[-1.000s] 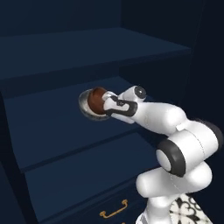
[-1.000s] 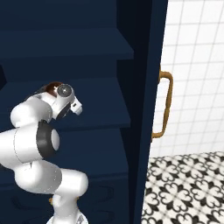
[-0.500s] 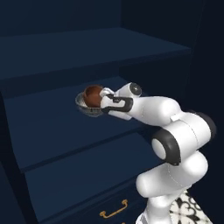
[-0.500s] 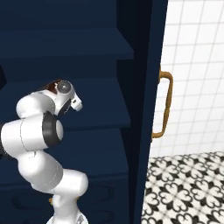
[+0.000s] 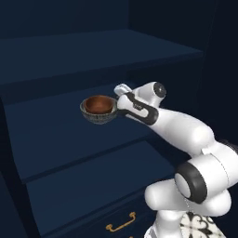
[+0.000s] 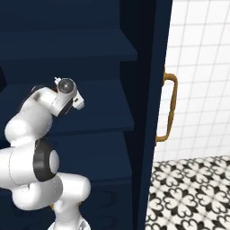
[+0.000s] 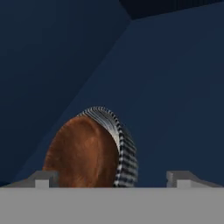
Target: Pick up the bowls on the counter and stack them on top of one another in the open cabinet. Place the smaller bowl on top of the larger bowl.
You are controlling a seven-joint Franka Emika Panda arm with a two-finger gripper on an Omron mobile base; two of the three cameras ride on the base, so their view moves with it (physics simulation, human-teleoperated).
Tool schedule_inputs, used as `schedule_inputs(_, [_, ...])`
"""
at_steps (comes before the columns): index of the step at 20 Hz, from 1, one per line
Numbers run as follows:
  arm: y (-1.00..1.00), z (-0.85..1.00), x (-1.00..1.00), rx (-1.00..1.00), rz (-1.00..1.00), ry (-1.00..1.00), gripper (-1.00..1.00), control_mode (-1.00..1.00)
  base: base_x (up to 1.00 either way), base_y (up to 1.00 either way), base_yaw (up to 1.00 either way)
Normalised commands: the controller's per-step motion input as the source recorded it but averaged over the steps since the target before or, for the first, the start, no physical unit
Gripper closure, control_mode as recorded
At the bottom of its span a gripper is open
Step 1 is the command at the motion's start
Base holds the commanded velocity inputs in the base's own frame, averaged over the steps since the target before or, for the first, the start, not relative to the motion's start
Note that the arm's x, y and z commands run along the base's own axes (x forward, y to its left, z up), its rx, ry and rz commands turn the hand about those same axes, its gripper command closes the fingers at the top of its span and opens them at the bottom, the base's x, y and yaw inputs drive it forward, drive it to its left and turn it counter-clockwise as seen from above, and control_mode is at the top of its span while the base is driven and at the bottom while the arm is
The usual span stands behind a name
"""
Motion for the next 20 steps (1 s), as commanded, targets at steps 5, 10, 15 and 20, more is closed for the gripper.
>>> schedule_inputs(5, [-0.74, 0.3, -1.0, 0.04, 0.0, 0.02, -1.0, -1.0, 0.0, 0.0, 0.0])
schedule_inputs(10, [-0.5, 0.84, -1.0, 0.08, 0.0, -0.01, -1.0, -1.0, 0.0, 0.0, 0.0])
schedule_inputs(15, [-0.05, 1.0, -0.98, 0.05, 0.05, -0.14, -1.0, -1.0, 0.0, 0.0, 0.0])
schedule_inputs(20, [0.2, 1.0, -0.76, -0.01, 0.13, -0.24, -1.0, -1.0, 0.0, 0.0, 0.0])
